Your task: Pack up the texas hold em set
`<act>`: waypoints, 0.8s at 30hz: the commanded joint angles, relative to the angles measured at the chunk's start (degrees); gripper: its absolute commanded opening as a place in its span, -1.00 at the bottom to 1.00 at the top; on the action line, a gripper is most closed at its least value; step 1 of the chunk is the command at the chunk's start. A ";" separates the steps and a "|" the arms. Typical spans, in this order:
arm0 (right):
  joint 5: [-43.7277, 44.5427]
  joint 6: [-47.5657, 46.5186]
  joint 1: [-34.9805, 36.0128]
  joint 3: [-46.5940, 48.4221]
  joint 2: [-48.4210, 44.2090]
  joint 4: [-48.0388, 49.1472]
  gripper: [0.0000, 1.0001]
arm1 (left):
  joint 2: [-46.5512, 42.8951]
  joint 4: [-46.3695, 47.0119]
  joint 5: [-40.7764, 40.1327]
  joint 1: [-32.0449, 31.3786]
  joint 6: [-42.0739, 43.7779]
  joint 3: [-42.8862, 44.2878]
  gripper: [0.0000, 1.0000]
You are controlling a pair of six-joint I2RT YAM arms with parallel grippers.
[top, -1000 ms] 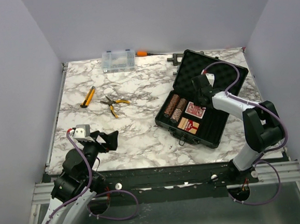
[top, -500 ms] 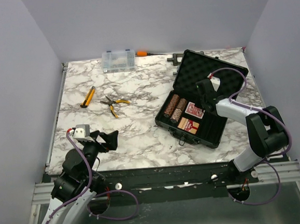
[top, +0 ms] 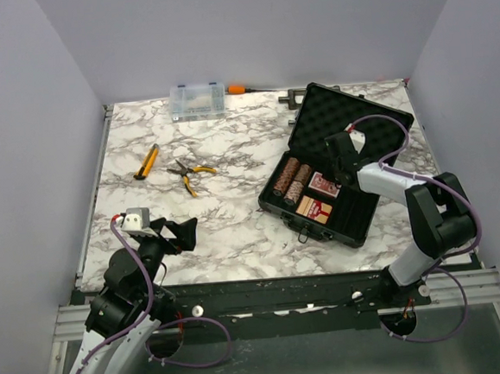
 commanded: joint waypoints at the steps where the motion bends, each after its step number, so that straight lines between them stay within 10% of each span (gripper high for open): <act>1: -7.43 2.63 0.77 -4.67 5.80 -11.70 -0.95 | -6.21 0.64 -0.91 0.26 0.75 -0.57 0.97; 15: -1.23 -6.08 1.01 4.77 -3.99 -17.17 -0.35 | -5.35 0.87 -0.46 0.26 0.83 -0.65 0.97; 24: -5.90 -5.47 1.01 9.16 -4.95 -19.54 -0.32 | -6.53 0.79 -1.09 0.26 0.93 -0.74 0.97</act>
